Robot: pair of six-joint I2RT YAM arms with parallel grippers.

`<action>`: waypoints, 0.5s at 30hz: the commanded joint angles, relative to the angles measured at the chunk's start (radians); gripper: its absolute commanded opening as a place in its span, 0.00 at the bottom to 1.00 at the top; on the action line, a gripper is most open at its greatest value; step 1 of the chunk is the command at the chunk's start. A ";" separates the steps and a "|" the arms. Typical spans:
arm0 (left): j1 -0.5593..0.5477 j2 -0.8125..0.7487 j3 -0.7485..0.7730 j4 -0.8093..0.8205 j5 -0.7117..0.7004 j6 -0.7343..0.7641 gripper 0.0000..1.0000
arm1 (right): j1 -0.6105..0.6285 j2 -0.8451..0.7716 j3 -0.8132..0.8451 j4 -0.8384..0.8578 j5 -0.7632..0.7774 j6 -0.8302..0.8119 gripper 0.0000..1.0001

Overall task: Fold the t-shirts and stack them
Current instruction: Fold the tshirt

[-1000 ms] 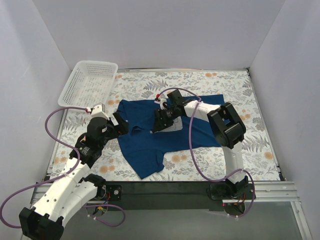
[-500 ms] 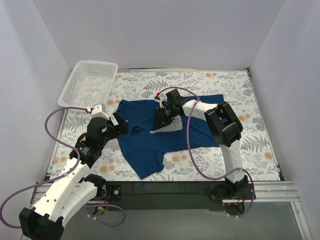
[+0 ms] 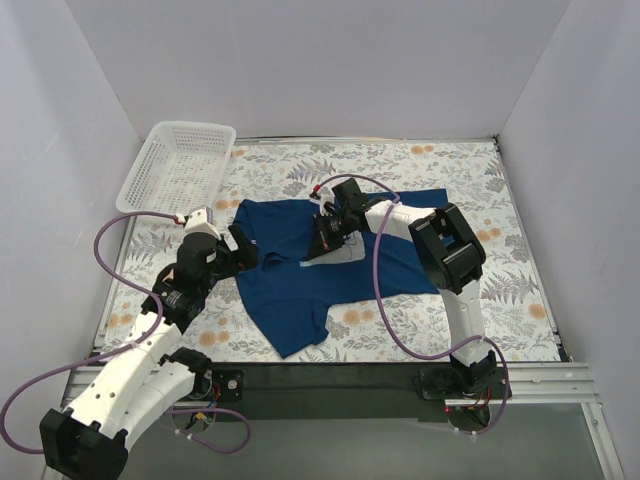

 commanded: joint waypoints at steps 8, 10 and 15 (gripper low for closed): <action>0.003 0.056 -0.006 0.029 0.057 0.003 0.81 | -0.030 -0.130 -0.098 0.089 -0.010 0.025 0.01; 0.003 0.059 -0.006 0.031 0.057 0.001 0.81 | -0.032 -0.119 -0.096 0.098 -0.014 0.037 0.11; 0.003 0.043 -0.010 0.031 0.051 0.003 0.81 | -0.021 -0.067 -0.066 0.101 -0.025 0.072 0.41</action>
